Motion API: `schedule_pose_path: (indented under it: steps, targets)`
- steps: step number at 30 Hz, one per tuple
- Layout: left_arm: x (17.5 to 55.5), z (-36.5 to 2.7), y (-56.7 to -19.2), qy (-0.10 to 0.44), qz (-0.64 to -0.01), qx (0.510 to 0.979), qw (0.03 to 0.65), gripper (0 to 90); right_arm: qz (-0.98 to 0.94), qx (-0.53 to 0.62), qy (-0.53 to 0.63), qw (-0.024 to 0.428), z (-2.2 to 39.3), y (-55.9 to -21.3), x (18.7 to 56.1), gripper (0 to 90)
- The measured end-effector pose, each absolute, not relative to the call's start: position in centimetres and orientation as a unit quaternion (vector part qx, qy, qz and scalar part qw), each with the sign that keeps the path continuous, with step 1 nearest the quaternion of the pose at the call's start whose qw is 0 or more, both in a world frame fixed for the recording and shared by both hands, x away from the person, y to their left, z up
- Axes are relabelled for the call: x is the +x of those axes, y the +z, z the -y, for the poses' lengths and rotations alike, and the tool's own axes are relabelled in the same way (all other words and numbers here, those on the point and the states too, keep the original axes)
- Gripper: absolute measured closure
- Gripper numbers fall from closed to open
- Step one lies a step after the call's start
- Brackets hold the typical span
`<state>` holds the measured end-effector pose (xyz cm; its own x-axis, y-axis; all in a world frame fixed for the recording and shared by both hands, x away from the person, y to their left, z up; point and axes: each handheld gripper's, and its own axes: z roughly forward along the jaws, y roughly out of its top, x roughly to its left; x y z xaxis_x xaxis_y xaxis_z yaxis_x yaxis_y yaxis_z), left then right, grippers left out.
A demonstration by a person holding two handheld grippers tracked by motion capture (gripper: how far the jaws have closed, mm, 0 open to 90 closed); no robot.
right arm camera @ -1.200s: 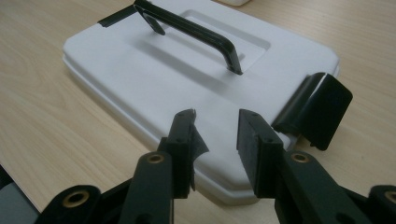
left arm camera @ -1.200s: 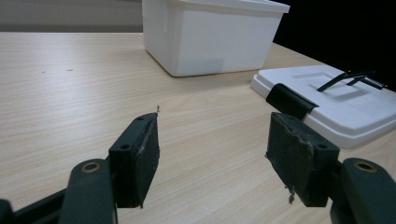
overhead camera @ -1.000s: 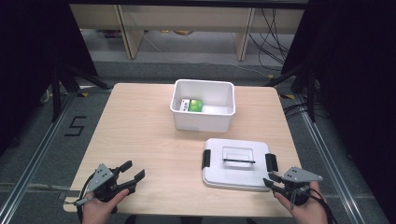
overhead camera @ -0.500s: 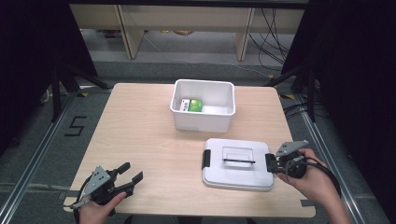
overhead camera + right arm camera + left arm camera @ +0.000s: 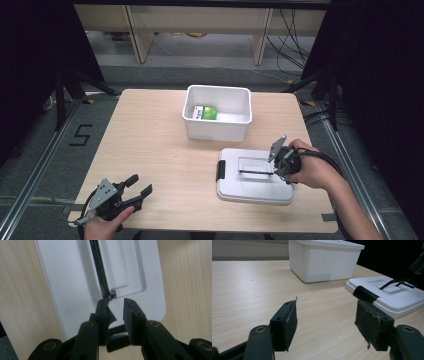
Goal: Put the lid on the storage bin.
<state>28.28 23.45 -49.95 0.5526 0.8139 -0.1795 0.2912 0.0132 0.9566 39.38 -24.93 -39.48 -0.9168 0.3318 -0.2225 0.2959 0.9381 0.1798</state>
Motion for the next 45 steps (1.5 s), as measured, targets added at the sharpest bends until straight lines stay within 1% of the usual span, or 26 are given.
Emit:
schedule_pose_path:
  steps: [1,4,5,8,9,12,18,21,26,29,31,32,34,35,36,39,40,42,43,45]
  targets:
    - [28.3,-23.5,-49.9,0.226,-0.416,0.664,0.579,33.1,-0.981,0.132,0.059,0.131,24.1,-39.6,40.0,74.3]
    - [28.3,-23.5,-49.9,0.226,-0.416,0.663,0.580,33.1,-0.983,0.124,0.048,0.129,23.4,-39.8,40.4,74.1]
    - [28.3,-23.5,-49.9,0.227,-0.416,0.663,0.580,33.1,-0.985,0.103,0.046,0.128,22.9,-39.9,40.8,74.1]
    - [28.2,-23.5,-49.9,0.226,-0.417,0.662,0.580,33.1,-0.989,0.090,0.032,0.115,21.8,-40.2,41.4,73.9]
    - [28.2,-23.5,-49.9,0.226,-0.416,0.663,0.580,33.1,-0.991,0.061,0.031,0.113,21.5,-40.3,41.8,73.8]
    - [28.2,-23.5,-49.9,0.225,-0.418,0.662,0.580,33.1,-0.991,0.084,0.013,0.105,21.0,-40.6,41.7,73.5]
    - [28.3,-23.5,-50.0,0.226,-0.417,0.662,0.581,33.1,-0.993,0.055,0.003,0.101,20.2,-41.0,42.2,73.3]
    - [28.3,-23.5,-50.0,0.227,-0.417,0.661,0.582,33.2,-0.994,0.066,-0.005,0.090,20.0,-40.6,42.1,73.0]
    - [28.3,-23.4,-50.0,0.225,-0.415,0.664,0.579,33.2,-0.996,0.032,-0.007,0.078,19.5,-40.5,41.8,74.1]
    - [28.3,-23.4,-50.0,0.225,-0.415,0.664,0.580,33.2,-0.997,0.027,-0.010,0.074,19.4,-40.9,41.8,74.1]
    - [28.2,-23.4,-50.0,0.225,-0.416,0.662,0.581,33.2,-0.997,0.046,-0.015,0.067,19.2,-41.1,41.6,74.2]
    - [28.3,-23.4,-50.0,0.225,-0.417,0.662,0.581,33.2,-0.996,0.053,-0.021,0.065,19.1,-41.3,41.6,74.5]
    - [28.4,-23.5,-50.1,0.225,-0.414,0.659,0.586,33.2,-0.997,0.033,-0.023,0.071,19.1,-41.9,42.0,76.3]
    - [28.4,-23.5,-50.1,0.225,-0.414,0.659,0.586,33.2,-0.996,0.041,-0.035,0.065,19.0,-42.1,42.0,80.1]
    - [28.4,-23.5,-50.1,0.224,-0.415,0.660,0.585,33.2,-0.997,0.040,-0.031,0.065,19.1,-42.3,42.1,81.3]
    - [28.3,-23.5,-50.0,0.225,-0.416,0.662,0.582,33.2,-0.997,0.029,-0.025,0.065,19.1,-42.4,42.4,82.4]
    - [28.3,-23.5,-50.0,0.225,-0.416,0.663,0.580,33.2,-0.996,0.039,-0.034,0.074,19.1,-42.0,42.4,84.8]
    - [28.4,-23.5,-50.0,0.224,-0.416,0.663,0.580,33.2,-0.995,0.045,-0.042,0.078,19.1,-41.8,42.4,85.1]
    - [28.4,-23.5,-50.1,0.224,-0.416,0.663,0.580,33.2,-0.996,0.017,-0.040,0.077,19.3,-41.7,42.7,85.2]
    - [28.4,-23.5,-50.1,0.224,-0.416,0.663,0.580,33.2,-0.996,0.028,-0.038,0.080,19.2,-41.7,42.6,85.3]
